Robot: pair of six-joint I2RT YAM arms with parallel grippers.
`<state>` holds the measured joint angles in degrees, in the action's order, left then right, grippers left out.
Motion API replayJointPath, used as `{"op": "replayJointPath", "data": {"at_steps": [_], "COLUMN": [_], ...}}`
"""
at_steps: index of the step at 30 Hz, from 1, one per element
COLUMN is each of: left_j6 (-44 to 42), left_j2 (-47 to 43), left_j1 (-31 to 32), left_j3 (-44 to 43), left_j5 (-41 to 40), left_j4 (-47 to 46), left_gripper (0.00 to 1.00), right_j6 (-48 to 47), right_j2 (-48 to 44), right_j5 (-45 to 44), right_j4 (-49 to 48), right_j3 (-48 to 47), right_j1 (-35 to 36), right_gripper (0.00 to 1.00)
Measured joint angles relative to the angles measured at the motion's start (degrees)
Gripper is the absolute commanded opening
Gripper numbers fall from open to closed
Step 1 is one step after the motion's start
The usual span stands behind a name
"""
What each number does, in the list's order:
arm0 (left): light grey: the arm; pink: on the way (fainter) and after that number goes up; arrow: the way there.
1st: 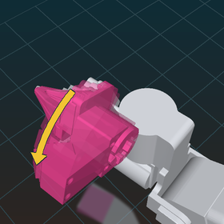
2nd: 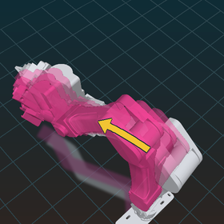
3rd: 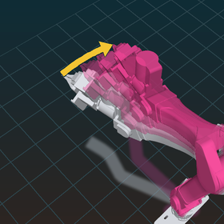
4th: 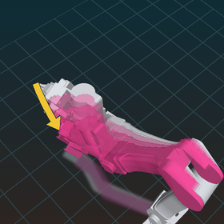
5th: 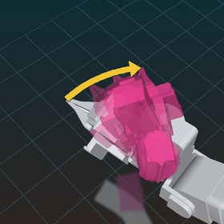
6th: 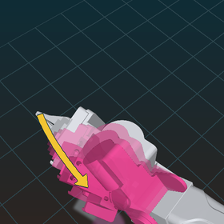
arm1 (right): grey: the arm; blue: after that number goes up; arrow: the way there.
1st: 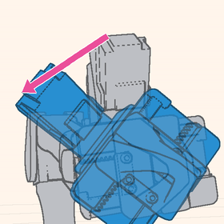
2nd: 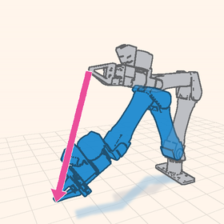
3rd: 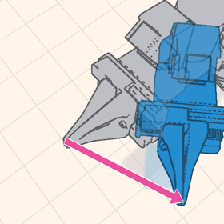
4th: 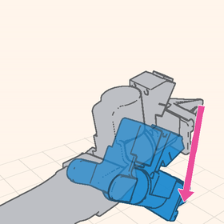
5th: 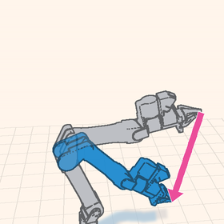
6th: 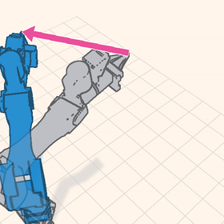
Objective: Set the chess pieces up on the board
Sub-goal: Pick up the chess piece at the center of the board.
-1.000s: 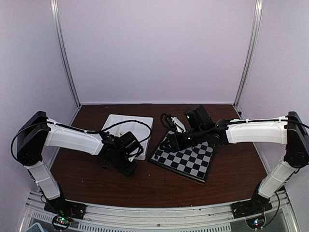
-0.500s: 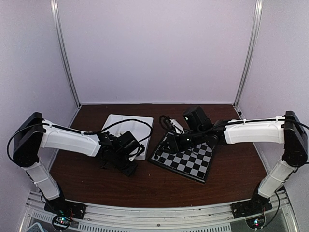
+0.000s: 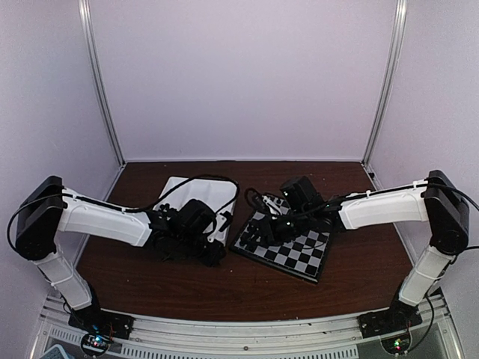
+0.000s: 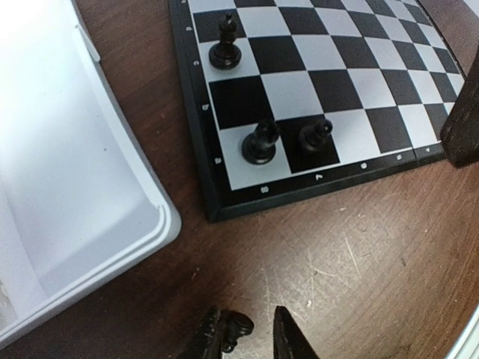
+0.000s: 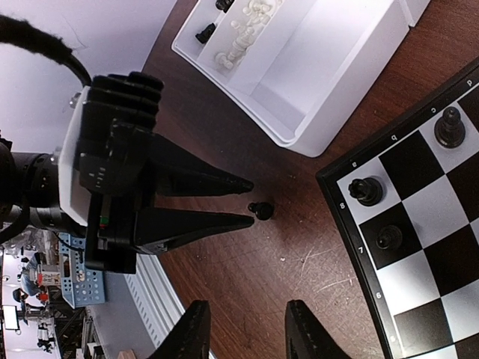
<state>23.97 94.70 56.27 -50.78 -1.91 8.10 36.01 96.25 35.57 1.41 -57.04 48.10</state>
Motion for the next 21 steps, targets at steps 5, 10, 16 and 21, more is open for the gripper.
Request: {"op": "replayJointPath", "data": {"at_steps": [5, 10, 16, 21], "left_j6": [-0.11, -0.28, -1.99, -4.9], "left_j2": [0.39, 0.33, 0.31, 0.35], "left_j1": [0.0, 0.02, 0.04, 0.04], "left_j3": [-1.11, -0.7, -0.7, -0.7], "left_j5": [-0.2, -0.2, 0.04, 1.99], "left_j4": [0.2, 1.92, 6.4, 7.74], "left_gripper": [0.36, 0.42, 0.5, 0.51], "right_j6": [0.24, 0.22, 0.13, -0.13], "right_j2": [0.0, 0.0, -0.28, -0.66], "right_j5": [0.0, 0.0, -0.02, -0.07], "right_j4": [-0.31, -0.26, 0.44, 0.74], "right_j3": [0.33, 0.52, 1.44, 1.44], "right_j1": [0.0, 0.0, 0.0, 0.0], "right_gripper": [0.37, 0.37, 0.37, 0.37]}}
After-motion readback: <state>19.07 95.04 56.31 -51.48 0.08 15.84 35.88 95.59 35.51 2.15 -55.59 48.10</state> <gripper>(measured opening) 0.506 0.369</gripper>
